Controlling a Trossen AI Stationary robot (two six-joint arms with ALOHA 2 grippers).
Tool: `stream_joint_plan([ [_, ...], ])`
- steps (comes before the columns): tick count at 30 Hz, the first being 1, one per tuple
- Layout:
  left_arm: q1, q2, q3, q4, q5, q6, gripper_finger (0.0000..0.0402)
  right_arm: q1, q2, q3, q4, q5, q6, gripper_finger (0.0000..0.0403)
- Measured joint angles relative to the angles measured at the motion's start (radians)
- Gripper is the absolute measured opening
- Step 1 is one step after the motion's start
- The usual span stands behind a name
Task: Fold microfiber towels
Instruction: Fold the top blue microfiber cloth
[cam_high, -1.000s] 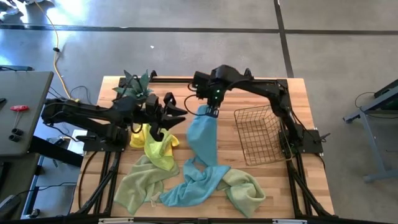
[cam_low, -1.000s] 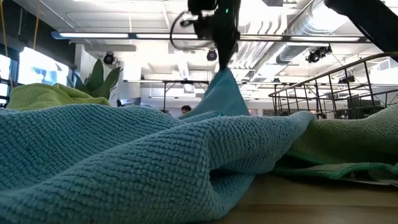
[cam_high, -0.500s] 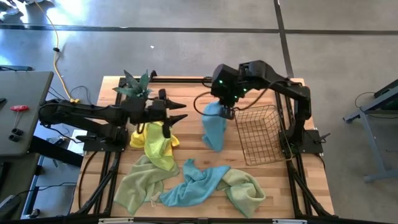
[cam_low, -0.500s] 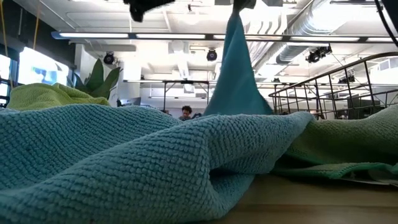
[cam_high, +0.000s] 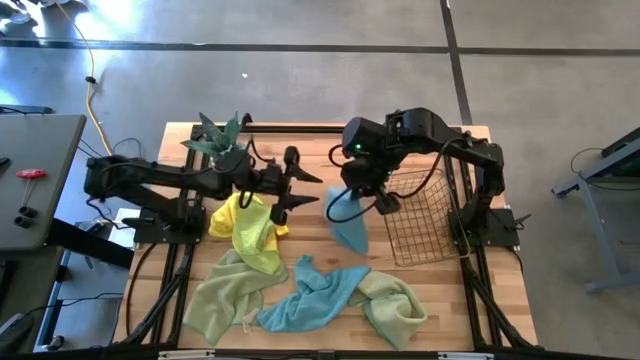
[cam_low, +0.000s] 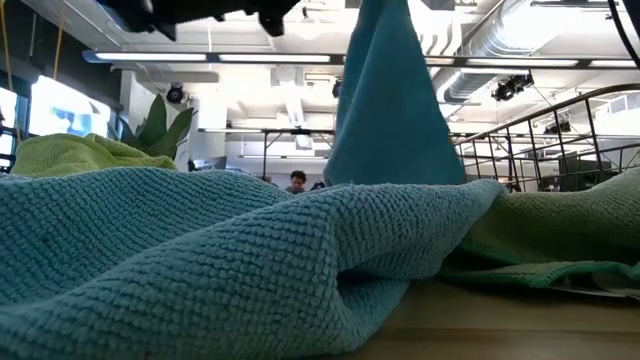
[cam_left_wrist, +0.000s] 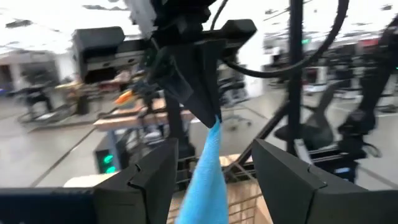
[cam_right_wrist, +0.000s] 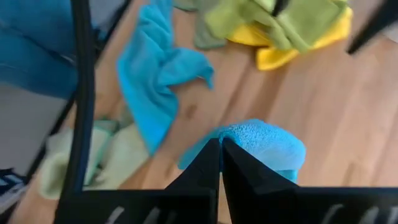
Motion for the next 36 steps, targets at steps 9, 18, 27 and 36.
stream_joint_plan([
  [9,0.014,0.146,0.158,0.006,0.19,-0.002,0.0197,0.0,0.0,0.0,0.061,-0.127,-0.018,0.0],
  [18,0.003,0.291,0.303,-0.015,0.353,-0.098,0.0197,0.0,0.0,0.0,0.001,-0.126,0.036,0.0],
  [27,0.004,0.37,0.366,-0.018,0.418,-0.163,0.0197,0.0,0.0,0.0,0.0,-0.114,0.019,0.0],
  [36,0.011,0.376,0.37,-0.129,0.664,-0.287,0.0197,-0.007,-0.011,0.0,0.0,-0.029,0.036,0.0],
])
